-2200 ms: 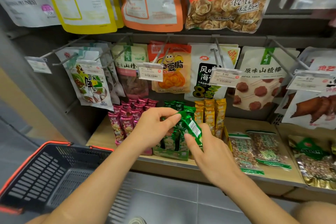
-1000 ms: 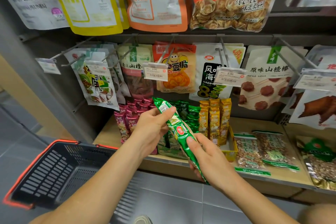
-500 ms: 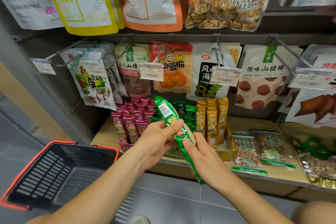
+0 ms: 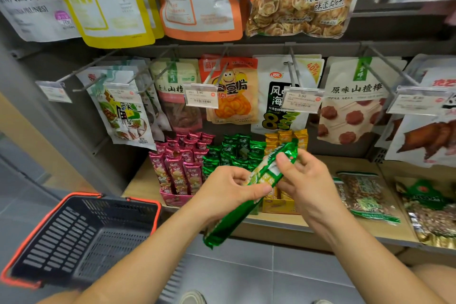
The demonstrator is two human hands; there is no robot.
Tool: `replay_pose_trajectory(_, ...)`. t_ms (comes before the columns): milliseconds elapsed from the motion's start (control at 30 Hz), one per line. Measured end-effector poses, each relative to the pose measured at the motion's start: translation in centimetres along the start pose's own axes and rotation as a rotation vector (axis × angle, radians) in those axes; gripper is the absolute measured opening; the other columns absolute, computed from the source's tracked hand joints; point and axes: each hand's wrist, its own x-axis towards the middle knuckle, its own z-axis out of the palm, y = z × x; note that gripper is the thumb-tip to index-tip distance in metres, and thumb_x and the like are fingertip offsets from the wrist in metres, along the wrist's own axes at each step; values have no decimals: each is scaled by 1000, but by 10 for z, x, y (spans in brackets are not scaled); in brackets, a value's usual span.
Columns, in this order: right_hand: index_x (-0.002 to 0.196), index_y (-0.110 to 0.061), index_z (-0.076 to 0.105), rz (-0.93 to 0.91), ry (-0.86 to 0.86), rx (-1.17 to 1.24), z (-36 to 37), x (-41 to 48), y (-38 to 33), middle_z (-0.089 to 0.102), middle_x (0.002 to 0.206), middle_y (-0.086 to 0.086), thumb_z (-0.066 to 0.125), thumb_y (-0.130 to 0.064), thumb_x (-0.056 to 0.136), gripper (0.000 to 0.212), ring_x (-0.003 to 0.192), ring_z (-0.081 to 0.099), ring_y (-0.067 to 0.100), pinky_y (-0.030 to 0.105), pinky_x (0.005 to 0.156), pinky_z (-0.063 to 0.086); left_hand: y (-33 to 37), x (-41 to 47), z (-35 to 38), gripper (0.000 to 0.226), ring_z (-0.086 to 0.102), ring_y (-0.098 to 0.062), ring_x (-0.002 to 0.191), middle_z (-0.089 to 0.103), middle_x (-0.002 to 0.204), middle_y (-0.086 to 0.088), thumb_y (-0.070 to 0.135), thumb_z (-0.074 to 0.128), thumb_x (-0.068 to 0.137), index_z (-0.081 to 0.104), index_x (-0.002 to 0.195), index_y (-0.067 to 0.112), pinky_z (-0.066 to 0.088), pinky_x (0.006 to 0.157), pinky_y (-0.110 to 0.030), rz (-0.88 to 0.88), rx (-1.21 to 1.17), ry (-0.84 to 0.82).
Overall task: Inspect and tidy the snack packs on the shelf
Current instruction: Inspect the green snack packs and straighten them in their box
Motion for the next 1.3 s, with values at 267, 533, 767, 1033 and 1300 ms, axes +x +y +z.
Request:
replay_pose_trajectory(267, 98, -7, 61, -48, 182, 170, -13, 5, -11, 71, 85, 3, 60, -21, 92, 15, 78, 68, 11, 31, 72, 58, 4, 2, -24, 43, 60, 0, 62, 73, 72, 7, 60, 78, 62, 78, 80, 22, 43, 59, -12, -31, 117, 20)
replay_pose_trajectory(533, 98, -10, 62, 1, 278, 316, -21, 11, -16, 70, 94, 7, 55, -20, 97, 13, 90, 66, 18, 38, 83, 57, 7, -2, -51, 42, 69, -3, 68, 76, 80, 2, 49, 81, 61, 74, 93, 23, 48, 62, -14, 1, 120, 64)
replay_pose_trajectory(767, 115, -14, 58, 244, 188, 378, -31, 12, -19, 73, 106, 13, 60, -33, 93, 29, 94, 72, 30, 45, 71, 60, 4, -5, -75, 32, 53, -9, 58, 66, 69, -7, 42, 86, 57, 76, 87, 38, 42, 57, -25, 126, 243, 196)
replay_pose_trajectory(1033, 103, -4, 69, 247, 38, 260, -36, 9, -17, 72, 105, 20, 56, -1, 92, 17, 95, 71, 33, 32, 66, 60, -6, -3, -91, 38, 69, -18, 97, 72, 110, -3, 37, 81, 66, 74, 103, 36, 54, 80, -30, 115, -122, 221)
replay_pose_trajectory(1300, 72, -8, 76, 181, -24, 243, -30, 3, -23, 74, 99, 16, 70, -15, 72, 9, 90, 73, 25, 32, 68, 59, -12, 11, -85, 17, 59, 1, 57, 70, 64, 8, 7, 76, 81, 78, 79, 24, 46, 52, -13, 66, -87, 432)
